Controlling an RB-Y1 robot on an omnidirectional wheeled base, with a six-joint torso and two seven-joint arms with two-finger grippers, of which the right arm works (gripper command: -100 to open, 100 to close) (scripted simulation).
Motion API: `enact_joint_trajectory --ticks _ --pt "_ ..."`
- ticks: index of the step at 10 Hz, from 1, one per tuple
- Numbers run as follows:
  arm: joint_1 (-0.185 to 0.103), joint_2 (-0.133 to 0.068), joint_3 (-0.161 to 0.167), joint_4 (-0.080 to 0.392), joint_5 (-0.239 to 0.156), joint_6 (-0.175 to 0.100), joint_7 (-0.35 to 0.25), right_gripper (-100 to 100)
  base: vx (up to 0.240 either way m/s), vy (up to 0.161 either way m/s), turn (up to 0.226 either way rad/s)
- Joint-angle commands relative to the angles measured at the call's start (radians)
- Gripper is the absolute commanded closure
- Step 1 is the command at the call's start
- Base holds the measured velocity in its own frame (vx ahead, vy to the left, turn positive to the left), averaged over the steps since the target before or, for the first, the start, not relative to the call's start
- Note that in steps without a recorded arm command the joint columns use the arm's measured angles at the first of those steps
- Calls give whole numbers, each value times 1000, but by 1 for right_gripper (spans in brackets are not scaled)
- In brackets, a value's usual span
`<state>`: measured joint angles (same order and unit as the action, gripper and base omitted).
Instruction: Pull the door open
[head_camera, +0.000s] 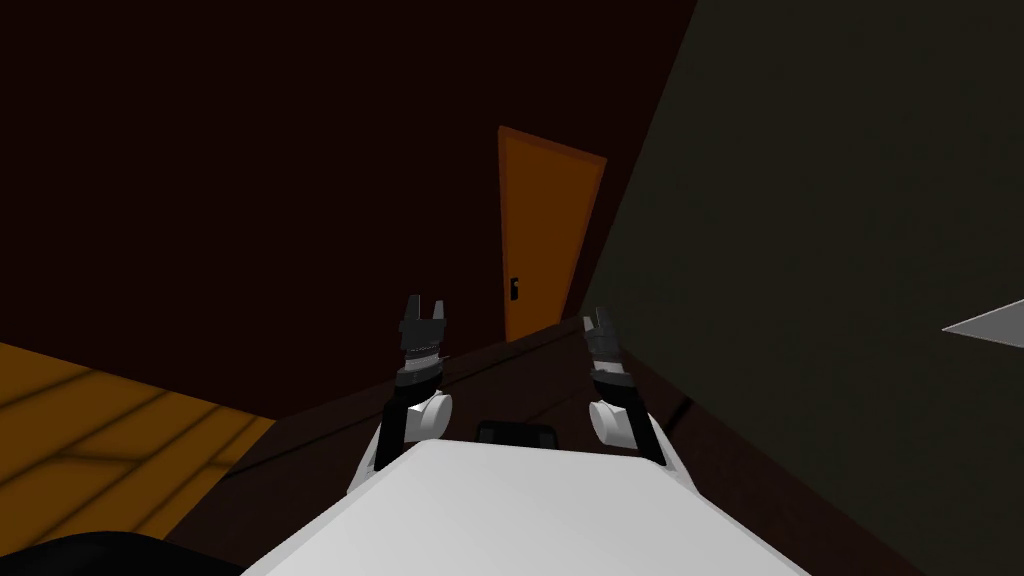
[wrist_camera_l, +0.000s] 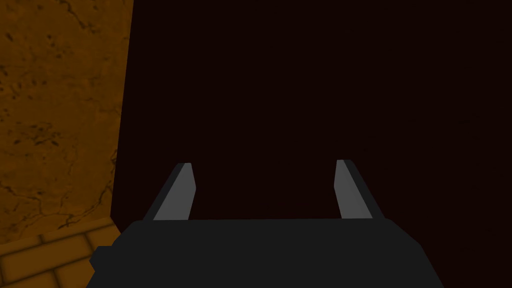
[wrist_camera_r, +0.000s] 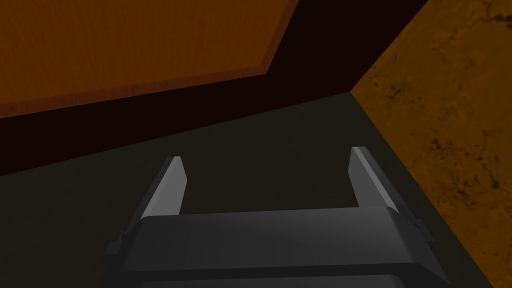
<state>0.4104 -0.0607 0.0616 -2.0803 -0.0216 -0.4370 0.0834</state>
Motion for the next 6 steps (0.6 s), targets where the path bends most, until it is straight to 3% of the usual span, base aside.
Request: enact_joint_trajectory --ticks 1,6 --pt "-13 -7 3 26 16 2 29 -100 86 6 39" --pt "-60 -38 1 120 59 -4 106 -100 88 24 39"
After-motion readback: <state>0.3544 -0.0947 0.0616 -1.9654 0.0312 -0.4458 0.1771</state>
